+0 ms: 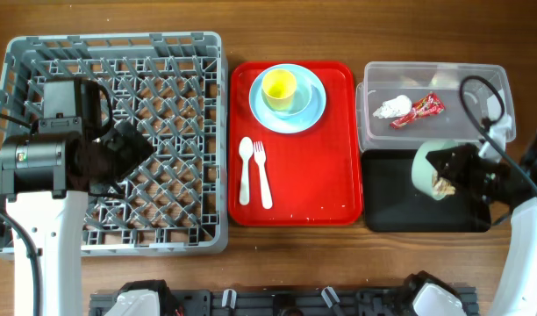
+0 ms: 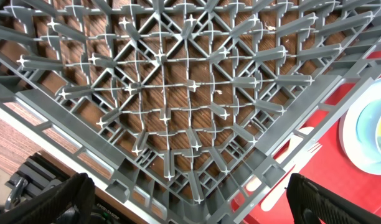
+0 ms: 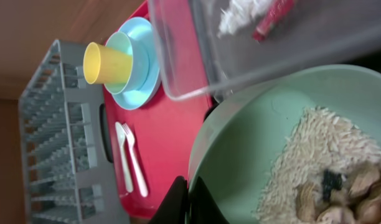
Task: Sort waste into correct bins and load items into the dishwasher rack
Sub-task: 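Tip the green bowl over the black tray to dump the rice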
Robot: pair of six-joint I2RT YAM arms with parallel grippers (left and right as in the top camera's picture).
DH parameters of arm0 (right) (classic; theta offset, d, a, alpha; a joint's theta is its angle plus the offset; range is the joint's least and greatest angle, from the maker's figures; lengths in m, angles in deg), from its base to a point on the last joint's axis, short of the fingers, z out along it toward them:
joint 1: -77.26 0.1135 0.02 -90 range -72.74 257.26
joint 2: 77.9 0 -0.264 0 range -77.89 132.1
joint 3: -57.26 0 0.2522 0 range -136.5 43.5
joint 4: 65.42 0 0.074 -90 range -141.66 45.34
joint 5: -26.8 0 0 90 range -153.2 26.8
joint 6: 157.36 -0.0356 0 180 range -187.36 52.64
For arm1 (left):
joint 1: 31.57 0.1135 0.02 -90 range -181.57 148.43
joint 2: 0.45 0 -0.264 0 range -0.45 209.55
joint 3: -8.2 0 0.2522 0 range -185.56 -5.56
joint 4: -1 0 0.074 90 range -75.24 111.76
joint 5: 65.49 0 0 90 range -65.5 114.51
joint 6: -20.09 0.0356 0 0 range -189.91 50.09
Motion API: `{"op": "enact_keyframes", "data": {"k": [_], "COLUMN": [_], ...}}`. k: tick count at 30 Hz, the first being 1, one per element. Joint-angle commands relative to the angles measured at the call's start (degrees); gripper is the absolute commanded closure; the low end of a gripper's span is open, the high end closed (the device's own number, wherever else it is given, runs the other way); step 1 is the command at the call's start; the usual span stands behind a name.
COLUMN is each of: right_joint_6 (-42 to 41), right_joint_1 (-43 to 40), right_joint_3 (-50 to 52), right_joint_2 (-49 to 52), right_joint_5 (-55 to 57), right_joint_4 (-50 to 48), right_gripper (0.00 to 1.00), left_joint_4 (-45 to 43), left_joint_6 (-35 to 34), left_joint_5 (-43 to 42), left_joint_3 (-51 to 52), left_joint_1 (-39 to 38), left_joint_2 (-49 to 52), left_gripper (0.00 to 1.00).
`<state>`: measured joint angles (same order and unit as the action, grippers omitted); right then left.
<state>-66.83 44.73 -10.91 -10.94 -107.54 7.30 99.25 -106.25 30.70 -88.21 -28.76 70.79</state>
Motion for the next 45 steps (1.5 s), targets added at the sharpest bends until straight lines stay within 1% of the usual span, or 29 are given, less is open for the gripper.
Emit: {"op": "enact_keyframes", "data": {"k": [1, 4, 8, 10, 15, 16, 18, 19, 20, 22, 24, 26, 27, 28, 29, 31, 32, 35, 36, 37, 39, 41, 43, 45], "right_joint_6": [7.2, 7.5, 6.6, 5.2, 5.5, 5.5, 5.3, 3.7, 0.3, -0.8, -1.0, -3.4, -4.3, -4.3, -5.6, -10.1, -12.8, -13.9, -18.4, -20.1, -20.1, -20.2, -18.7, -20.1], "right_joint_1": [-5.8, -7.6, -7.6, -7.6, -7.6, -7.6, -7.6, -7.6, -7.6, -7.6, -7.6, -7.6, -7.6, -7.6, -7.6, -7.7, -7.7, -7.7, -7.7, -7.7, -7.7, -7.7, -7.7, -7.7], "right_joint_3": [7.0, 13.9, 19.6, 20.6, 20.8, 20.8, 20.8, 20.8, 20.8, 20.8, 20.8, 20.8, 20.8, 20.8, 20.7, 20.7, 20.7, 20.7, 20.7, 20.7, 20.7, 20.7, 20.7, 20.7], "right_joint_2": [1.0, 1.5, 3.0, 4.8, 9.4, 10.0, 11.3, 11.7, 11.7, 11.7, 11.7, 11.7, 11.7, 11.7, 11.7, 11.6, 11.4, 11.3, 11.2, 11.2, 11.2, 11.0, 11.0, 11.0], "right_joint_5": [-13.1, -18.6, -27.1, -30.2, -32.9, -34.9, -45.4, -48.7, -48.6, -47.2, -41.4, -39.4, -41.9, -46.8, -48.7, -48.7, -48.7, -48.7, -48.7, -48.7, -48.7, -48.7, -48.3, -48.7], "right_joint_4": [-3.3, -10.4, -18.4, -20.7, -23.2, -23.5, -24.2, -24.7, -26.2, -29.4, -29.4, -29.1, -27.6, -27.6, -28.5, -31.5, -30.7, -32.9, -31.9, -31.8, -34.9, -32.5, -34.8, -35.1], "right_gripper": [0.96, 0.96, 0.96, 0.96, 0.96, 0.96, 0.96, 0.96, 0.96, 0.96, 0.96, 0.96, 0.96, 0.96, 0.96, 0.96, 0.96, 0.96, 0.96, 0.96, 0.96, 0.96, 0.96, 0.96], "left_joint_4": [0.0, 0.0, 0.0, 0.0, 0.0, 0.0, 0.0, 0.0, 0.0, 0.0, 0.0, 0.0, 0.0, 0.0, 0.0, 0.0, 0.0, 0.0, 0.0, 0.0, 0.0, 0.0, 0.0, 0.0], "left_joint_6": [0.0, 0.0, 0.0, 0.0, 0.0, 0.0, 0.0, 0.0, 0.0, 0.0, 0.0, 0.0, 0.0, 0.0, 0.0, 0.0, 0.0, 0.0, 0.0, 0.0, 0.0, 0.0, 0.0, 0.0], "left_joint_5": [0.8, 0.8, 0.8, 0.8, 0.8, 0.8, 0.8, 0.8, 0.8, 0.8, 0.8, 0.8, 0.8, 0.8, 0.8, 0.8, 0.8, 0.8, 0.8, 0.8, 0.8, 0.8, 0.8, 0.8], "left_joint_3": [0.2, 0.2, 0.2, 0.2, 0.2, 0.2, 0.2, 0.2, 0.2, 0.2, 0.2, 0.2, 0.2, 0.2, 0.2, 0.2, 0.2, 0.2, 0.2, 0.2, 0.2, 0.2, 0.2, 0.2], "left_joint_1": [0.4, 0.4, 0.4, 0.4, 0.4, 0.4, 0.4, 0.4, 0.4, 0.4, 0.4, 0.4, 0.4, 0.4, 0.4, 0.4, 0.4, 0.4, 0.4, 0.4, 0.4, 0.4, 0.4, 0.4], "left_joint_2": [-0.2, -0.2, -0.2, -0.2, -0.2, -0.2, -0.2, -0.2, -0.2, -0.2, -0.2, -0.2, -0.2, -0.2, -0.2, -0.2, -0.2, -0.2, -0.2, -0.2, -0.2, -0.2, -0.2, -0.2], "left_gripper": [0.00, 0.00, 0.00, 0.00, 0.00, 0.00, 0.00, 0.00, 0.00, 0.00, 0.00, 0.00, 0.00, 0.00, 0.00, 0.00, 0.00, 0.00, 0.00, 0.00, 0.00, 0.00, 0.00, 0.00]}}
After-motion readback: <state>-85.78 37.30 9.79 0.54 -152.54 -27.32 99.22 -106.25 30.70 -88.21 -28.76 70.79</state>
